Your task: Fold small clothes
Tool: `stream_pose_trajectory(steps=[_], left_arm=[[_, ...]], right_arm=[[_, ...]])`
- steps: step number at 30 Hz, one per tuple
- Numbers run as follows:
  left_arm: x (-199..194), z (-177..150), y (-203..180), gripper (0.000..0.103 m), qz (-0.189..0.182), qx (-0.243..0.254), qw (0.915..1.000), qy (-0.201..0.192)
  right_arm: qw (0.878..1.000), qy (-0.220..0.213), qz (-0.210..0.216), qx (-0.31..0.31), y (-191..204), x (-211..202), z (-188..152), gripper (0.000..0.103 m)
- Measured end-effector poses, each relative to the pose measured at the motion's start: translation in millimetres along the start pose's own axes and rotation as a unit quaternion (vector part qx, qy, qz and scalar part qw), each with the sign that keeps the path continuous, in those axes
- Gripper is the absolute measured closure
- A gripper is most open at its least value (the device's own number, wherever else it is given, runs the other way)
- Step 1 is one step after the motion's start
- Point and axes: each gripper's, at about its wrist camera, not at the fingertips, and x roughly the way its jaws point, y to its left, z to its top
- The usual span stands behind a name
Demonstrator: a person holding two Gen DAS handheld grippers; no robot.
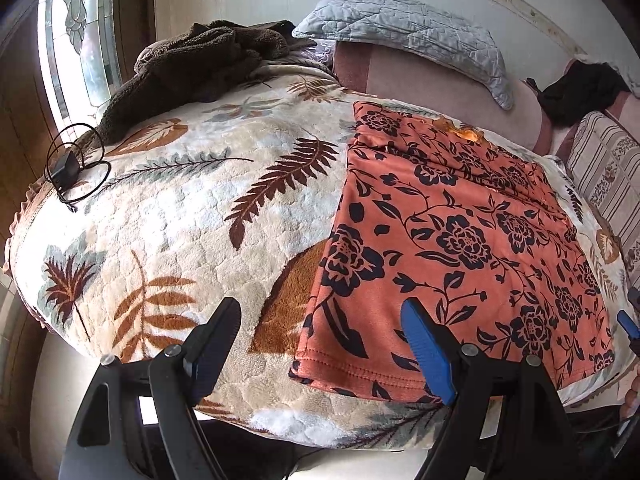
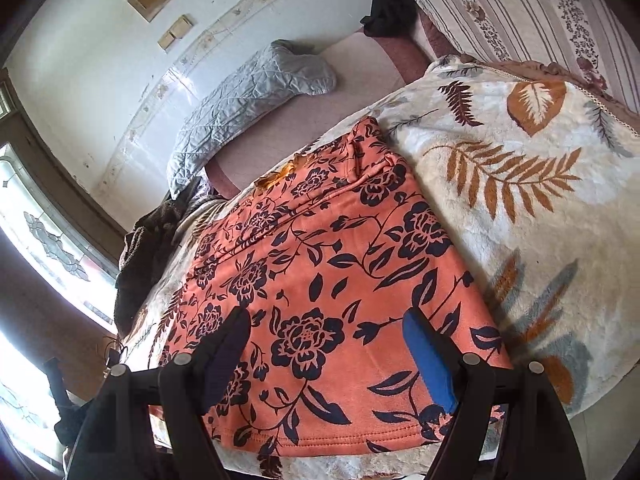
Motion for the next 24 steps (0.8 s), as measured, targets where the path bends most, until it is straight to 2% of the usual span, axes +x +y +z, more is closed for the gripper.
stream_pose_trajectory(steps=[4,7,10,12,15,17,19,20,21,24], left_arm=[[12.5,-3.1,17.3,0.021,-0.011,-0.011,0.9999,0.001],[22.4,-5.2,27.5,0.021,-0.018,-0.019,0.9996,0.012],[28.1,-7.2,33.3,0.021,-0.033,-0.037,0.9985,0.022],[30.2,-9.1,32.9,0.021,-0.033,-0.035,0.9986,0.023],[33.1,-11.5,30.1,0.021,-0.041,-0.027,0.9985,0.027],[35.2,-12.1,29.4,0.021,-0.047,-0.027,0.9980,0.031],[36.4,-12.9,29.2,0.021,-0.050,-0.027,0.9978,0.034],[36.8,-13.1,29.5,0.021,-0.052,-0.027,0.9977,0.035],[36.9,-13.4,30.0,0.021,-0.052,-0.029,0.9976,0.035],[37.8,-14.3,31.5,0.021,-0.058,-0.034,0.9970,0.040]], right_arm=[[1.000,0.012,-0.006,0.013,-7.6,-2.8,0.6,0.022],[0.999,0.038,-0.006,0.034,-20.1,-7.1,6.3,0.022],[0.996,0.077,-0.047,0.014,-28.4,-9.1,15.8,0.022],[0.993,0.101,-0.058,0.011,-41.3,-7.9,19.1,0.022],[0.988,0.141,-0.053,0.037,-63.1,-2.9,17.2,0.023],[0.987,0.146,-0.055,0.043,-69.3,-2.1,16.3,0.023],[0.984,0.158,-0.060,0.055,-76.9,0.9,15.2,0.031],[0.982,0.169,-0.052,0.067,-82.0,3.5,14.3,0.041],[0.980,0.177,-0.052,0.075,-86.0,5.2,13.3,0.045],[0.976,0.196,-0.047,0.088,-91.9,9.6,11.1,0.048]])
